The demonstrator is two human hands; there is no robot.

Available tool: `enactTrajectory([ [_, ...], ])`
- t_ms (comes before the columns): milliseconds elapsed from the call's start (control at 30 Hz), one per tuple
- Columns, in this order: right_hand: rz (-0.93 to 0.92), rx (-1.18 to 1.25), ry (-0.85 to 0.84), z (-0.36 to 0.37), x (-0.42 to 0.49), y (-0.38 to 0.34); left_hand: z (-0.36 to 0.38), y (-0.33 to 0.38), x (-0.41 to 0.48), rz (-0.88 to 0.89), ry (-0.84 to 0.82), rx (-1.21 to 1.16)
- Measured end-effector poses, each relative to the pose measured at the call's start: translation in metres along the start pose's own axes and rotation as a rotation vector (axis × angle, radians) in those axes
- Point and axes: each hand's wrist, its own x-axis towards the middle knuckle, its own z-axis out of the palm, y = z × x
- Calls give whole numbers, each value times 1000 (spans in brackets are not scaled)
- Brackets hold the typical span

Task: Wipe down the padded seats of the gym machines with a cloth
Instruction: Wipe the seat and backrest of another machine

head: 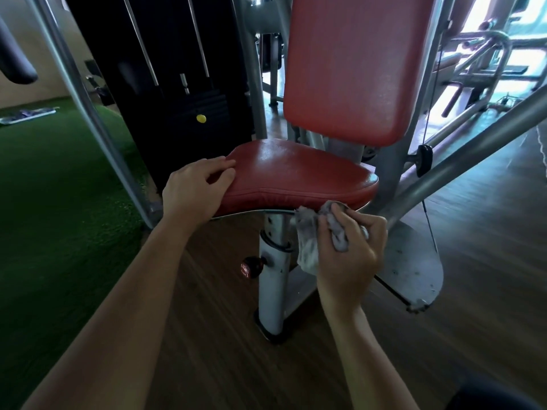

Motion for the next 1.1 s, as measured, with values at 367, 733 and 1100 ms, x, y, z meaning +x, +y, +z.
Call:
enactTrajectory([
  [367, 109, 110, -36, -31, 18, 5, -7, 4, -1, 32, -92, 67],
  [733, 318, 136, 35, -12, 35, 13, 17, 35, 8, -58, -235, 620],
  [1100, 377, 108, 32, -6, 45, 24, 20, 35, 5, -27, -113, 540],
])
